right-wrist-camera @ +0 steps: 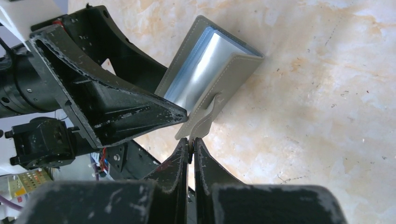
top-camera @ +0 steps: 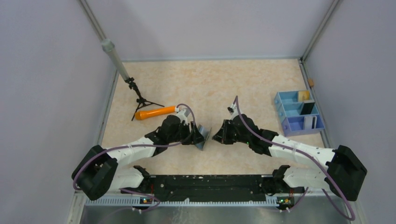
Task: Put the credit cards into the card holder
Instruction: Open the card holder at the center of the board.
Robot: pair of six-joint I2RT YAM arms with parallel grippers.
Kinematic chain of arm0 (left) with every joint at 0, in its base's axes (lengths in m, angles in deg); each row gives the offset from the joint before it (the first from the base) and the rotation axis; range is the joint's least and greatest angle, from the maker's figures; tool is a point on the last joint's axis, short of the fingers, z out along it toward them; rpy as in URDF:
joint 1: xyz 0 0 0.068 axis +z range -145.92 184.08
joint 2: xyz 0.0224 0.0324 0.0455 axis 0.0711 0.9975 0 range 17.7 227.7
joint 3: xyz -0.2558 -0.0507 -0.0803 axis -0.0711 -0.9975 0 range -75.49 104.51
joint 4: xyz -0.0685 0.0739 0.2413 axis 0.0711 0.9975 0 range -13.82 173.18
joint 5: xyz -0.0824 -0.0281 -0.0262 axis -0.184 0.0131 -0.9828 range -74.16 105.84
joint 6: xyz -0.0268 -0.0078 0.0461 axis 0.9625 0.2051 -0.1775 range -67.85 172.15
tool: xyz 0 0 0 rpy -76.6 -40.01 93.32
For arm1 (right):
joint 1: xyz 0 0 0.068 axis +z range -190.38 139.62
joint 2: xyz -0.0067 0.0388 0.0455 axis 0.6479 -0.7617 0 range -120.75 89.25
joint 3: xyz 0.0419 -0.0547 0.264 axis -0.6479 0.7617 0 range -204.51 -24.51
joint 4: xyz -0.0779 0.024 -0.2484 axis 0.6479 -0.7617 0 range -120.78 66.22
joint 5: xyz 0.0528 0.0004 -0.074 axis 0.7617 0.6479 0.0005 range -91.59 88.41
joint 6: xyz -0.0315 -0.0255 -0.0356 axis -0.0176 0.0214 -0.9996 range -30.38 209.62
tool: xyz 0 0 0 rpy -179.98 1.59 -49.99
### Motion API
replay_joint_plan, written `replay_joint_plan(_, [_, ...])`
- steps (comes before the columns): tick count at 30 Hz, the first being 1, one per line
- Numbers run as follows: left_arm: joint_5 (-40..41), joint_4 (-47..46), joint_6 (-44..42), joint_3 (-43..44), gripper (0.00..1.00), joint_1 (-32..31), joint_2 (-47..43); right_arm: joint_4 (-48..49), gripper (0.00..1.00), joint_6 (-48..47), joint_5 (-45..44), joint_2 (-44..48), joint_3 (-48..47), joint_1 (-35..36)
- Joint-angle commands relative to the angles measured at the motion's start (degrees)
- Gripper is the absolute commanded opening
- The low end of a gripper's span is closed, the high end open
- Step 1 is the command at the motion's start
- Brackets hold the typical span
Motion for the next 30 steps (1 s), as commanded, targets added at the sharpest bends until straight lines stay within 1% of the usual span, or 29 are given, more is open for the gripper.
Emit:
replay_joint_plan(1, [0.4,-1.5,-1.2,0.9,0.62,-0.3,-0.8,-0.6,0.00,0.5,-0.9,1.0,0.2,0.6])
replay_joint_plan(4, [0.6,-1.6,-1.3,0.6,0.58,-0.4,-1.4,-2.5,0.00,0.5,-2.7,0.6,-0.1,0.6])
replay_joint_plan(6, [0.6,-1.5,-1.3,0.5,0.53,-0.4,-1.6,-3.3,0.00,0.5,-3.5,0.3,-0.2,0.6])
replay_joint_plan(9, [0.4,-1.7,-1.4,0.6,0.49,-0.3,-1.6,-4.0,0.00,0.4,-4.1,-0.1,-0.3,0.6])
replay_joint_plan(12, [0.1,-2.1,-1.5,0.5,0.42,-0.4,-1.7,-4.8,0.00,0.4,-4.7,-0.6,-0.3,0.6])
replay_joint_plan(16, [-0.2,-2.4,-1.7,0.5,0.38,-0.4,-1.7,-5.5,0.00,0.4,-5.2,-0.9,-0.3,0.6])
replay_joint_plan(21, [-0.4,-2.8,-1.7,0.2,0.39,-0.4,-1.8,-6.5,0.00,0.3,-6.0,-0.9,-0.6,0.6])
replay_joint_plan(30, [-0.9,-3.8,-1.7,-0.3,0.47,-0.4,-2.6,-7.2,0.00,0.3,-6.6,-1.1,-0.7,0.6])
